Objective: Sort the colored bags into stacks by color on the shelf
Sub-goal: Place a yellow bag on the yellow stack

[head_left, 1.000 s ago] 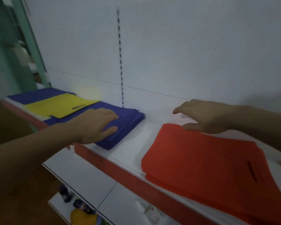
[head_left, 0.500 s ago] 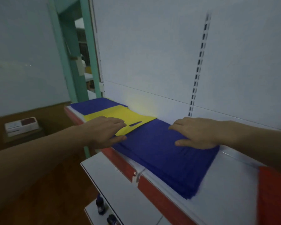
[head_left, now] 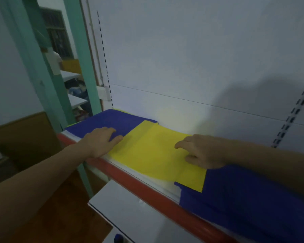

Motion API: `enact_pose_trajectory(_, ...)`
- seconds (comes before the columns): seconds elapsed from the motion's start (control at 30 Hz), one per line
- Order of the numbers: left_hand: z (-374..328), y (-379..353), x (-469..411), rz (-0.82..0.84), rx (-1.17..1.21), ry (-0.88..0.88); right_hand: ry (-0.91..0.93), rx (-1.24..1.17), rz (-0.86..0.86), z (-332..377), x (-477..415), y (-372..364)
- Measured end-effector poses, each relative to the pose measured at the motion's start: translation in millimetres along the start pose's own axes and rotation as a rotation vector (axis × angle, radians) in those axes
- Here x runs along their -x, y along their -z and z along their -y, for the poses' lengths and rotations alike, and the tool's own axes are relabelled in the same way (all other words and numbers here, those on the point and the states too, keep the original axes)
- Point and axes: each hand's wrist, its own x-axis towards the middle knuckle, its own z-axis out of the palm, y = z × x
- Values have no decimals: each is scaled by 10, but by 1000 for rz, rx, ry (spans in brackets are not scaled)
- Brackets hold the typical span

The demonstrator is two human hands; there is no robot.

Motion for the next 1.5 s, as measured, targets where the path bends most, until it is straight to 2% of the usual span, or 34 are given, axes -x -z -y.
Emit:
enact_pose_trajectory(0.1, 75, -156, -126, -22, -17, -96, -32, -8, 50, 92, -209, -42)
enact_pose_trajectory(0.27, 39, -211, -169, -121, 245, -271, -61, -28, 75, 188, -388, -62)
enact_pose_trajectory(0.37, 93, -139, -186, -161, 323, -257, -67, -43, 63, 231, -511, 22)
enact_pose_trajectory(0.53, 554, 1, -371, -300, 272, -159, -99, -68, -34, 299, -965, 131)
enact_pose_trajectory(0.73, 1362, 49, -805, -225, 85, -11, -274, -80, -154, 404, -1712, 234)
enact_pose_trajectory(0.83, 1704, 28, -986, -148, 14, -31, -410, -120, -129, 402, -2050, 263)
enact_pose_trajectory(0.93, 1892, -20, -1096, -66, 34, -130, -532, -158, -1, 407, -2295, 249)
enact_pose_trajectory(0.97, 1930, -63, -1103, -77, 73, -156, -551, -181, 27, 442, -2350, 224)
enact_pose_trajectory(1.07, 1958, -140, -1069, -284, 104, -217, -613, -213, -7, 587, -2402, 185)
enact_pose_trajectory(1.17, 1981, -163, -1085, -330, 131, -227, -693, -287, -114, 670, -2403, 176)
enact_pose_trajectory(1.3, 2044, -180, -1156, -278, 349, -302, -865, -457, -179, 662, -2385, 153)
enact_pose_trajectory(1.43, 2084, -149, -1118, -219, 755, -287, -1016, -604, -227, 599, -2321, 36)
enact_pose_trajectory(1.5, 2132, -136, -1131, -221, 939, -271, -1071, -694, -316, 643, -2320, 19)
